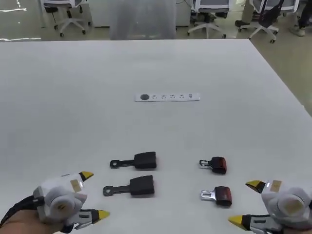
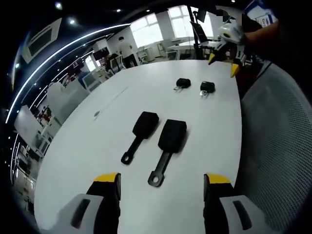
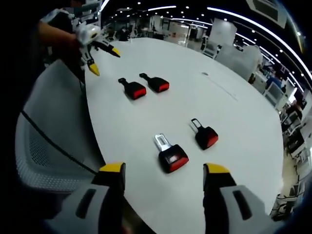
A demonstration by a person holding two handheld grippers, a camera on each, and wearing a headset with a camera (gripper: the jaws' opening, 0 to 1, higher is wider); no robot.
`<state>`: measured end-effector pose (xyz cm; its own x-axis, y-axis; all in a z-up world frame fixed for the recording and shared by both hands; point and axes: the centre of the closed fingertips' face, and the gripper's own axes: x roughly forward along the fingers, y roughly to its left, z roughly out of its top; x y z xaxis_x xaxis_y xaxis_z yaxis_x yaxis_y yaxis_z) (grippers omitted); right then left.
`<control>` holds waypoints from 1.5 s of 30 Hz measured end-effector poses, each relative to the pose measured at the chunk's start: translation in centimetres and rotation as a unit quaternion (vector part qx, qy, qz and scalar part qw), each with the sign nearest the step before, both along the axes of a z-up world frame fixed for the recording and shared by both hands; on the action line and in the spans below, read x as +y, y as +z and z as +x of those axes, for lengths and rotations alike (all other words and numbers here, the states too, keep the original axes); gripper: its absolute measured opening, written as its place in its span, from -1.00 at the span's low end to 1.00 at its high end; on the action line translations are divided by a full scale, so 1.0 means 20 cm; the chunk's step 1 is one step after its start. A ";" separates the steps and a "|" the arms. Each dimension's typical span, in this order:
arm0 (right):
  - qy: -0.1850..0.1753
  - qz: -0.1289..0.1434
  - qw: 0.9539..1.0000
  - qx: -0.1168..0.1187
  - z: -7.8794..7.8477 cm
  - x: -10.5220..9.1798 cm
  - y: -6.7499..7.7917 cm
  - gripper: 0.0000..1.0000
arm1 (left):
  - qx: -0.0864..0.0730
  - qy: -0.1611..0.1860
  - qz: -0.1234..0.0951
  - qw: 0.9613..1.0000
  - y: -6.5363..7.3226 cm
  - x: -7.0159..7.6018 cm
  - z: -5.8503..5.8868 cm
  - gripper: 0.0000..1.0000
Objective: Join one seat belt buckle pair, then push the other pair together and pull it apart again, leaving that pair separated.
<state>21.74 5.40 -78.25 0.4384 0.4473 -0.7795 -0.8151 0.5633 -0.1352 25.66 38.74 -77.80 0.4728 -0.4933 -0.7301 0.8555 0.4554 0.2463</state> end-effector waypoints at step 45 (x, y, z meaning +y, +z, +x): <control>0.188 -0.112 0.969 0.113 0.19 0.04 -0.38 -0.28 | 0.089 -0.213 0.131 0.964 -0.38 -0.39 0.19 -0.33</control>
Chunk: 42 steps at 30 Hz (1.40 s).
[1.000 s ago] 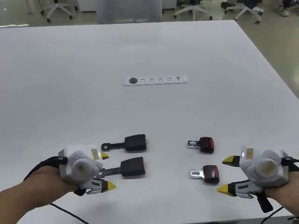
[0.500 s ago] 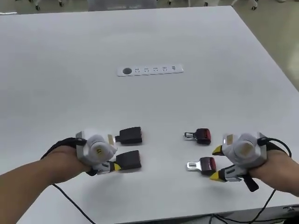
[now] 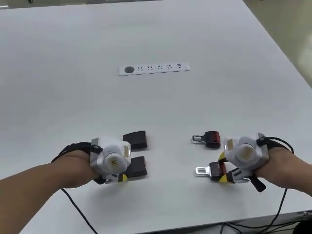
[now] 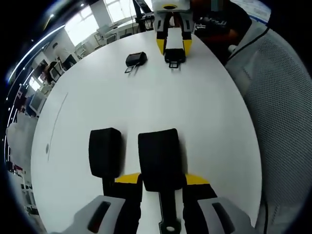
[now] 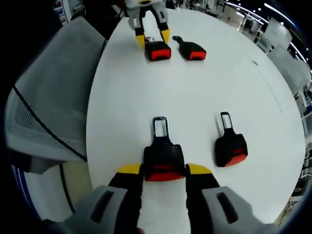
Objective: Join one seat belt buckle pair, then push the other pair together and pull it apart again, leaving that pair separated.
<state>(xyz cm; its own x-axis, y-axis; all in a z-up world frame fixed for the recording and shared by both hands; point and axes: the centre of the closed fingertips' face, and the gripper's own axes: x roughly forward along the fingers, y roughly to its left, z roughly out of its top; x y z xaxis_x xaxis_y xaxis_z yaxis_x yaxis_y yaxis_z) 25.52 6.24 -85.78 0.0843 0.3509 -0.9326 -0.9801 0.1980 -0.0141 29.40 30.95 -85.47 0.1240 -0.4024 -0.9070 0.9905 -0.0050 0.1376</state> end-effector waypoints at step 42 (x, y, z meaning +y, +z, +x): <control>0.006 0.048 0.999 0.006 0.10 0.52 -0.02 -0.32 | 0.015 -0.040 0.050 0.998 -0.03 0.00 -0.01 -0.36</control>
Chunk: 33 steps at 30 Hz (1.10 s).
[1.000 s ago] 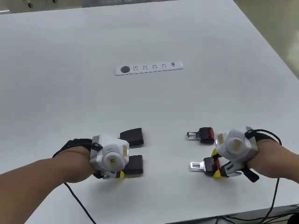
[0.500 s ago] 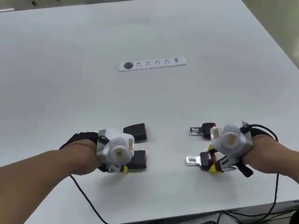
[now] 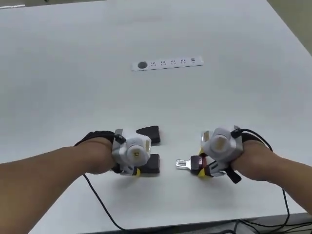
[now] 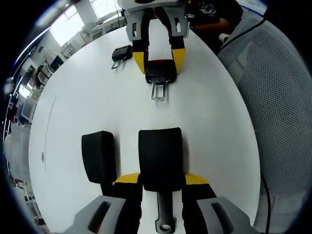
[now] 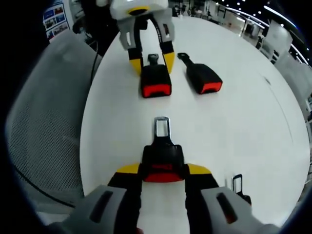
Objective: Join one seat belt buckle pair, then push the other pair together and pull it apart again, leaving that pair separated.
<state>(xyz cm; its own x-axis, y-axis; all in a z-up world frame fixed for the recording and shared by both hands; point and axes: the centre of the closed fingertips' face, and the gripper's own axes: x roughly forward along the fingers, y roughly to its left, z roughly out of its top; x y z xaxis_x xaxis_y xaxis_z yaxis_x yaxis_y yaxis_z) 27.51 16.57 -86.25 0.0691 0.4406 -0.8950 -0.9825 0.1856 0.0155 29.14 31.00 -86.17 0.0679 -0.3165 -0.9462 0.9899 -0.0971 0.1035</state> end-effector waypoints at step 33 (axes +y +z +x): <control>0.026 0.011 0.999 -0.015 0.03 0.27 0.00 -0.32 | -0.007 0.016 0.016 1.000 0.00 0.00 -0.01 -0.37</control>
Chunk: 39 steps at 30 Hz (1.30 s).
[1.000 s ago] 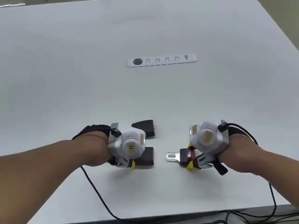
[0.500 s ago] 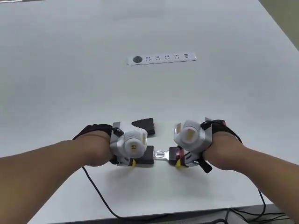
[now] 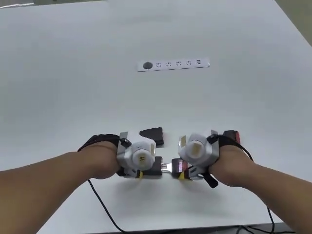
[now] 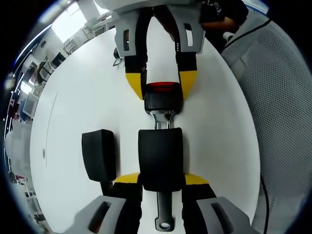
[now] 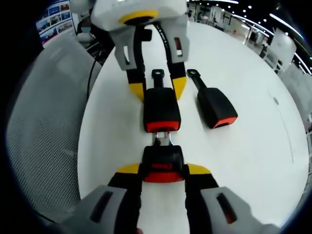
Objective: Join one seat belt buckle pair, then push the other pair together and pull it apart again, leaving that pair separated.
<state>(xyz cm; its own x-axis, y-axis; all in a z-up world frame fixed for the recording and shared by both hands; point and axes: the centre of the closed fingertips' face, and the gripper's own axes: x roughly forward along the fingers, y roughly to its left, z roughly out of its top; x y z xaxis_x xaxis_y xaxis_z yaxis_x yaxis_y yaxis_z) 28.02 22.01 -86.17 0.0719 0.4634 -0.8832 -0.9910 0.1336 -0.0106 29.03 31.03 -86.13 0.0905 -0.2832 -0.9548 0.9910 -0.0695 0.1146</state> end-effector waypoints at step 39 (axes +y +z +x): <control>0.013 0.047 0.999 0.000 0.00 0.13 0.02 -0.35 | -0.001 0.012 -0.030 0.999 0.01 0.00 0.00 -0.38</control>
<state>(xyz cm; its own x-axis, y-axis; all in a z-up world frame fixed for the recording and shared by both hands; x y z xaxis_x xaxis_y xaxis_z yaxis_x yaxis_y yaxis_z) 27.95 24.55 -85.77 0.0583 0.5454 -0.8361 -0.9942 0.1078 0.0010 29.01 31.13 -85.88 0.1006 -0.3374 -0.9360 0.9919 -0.0389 0.1206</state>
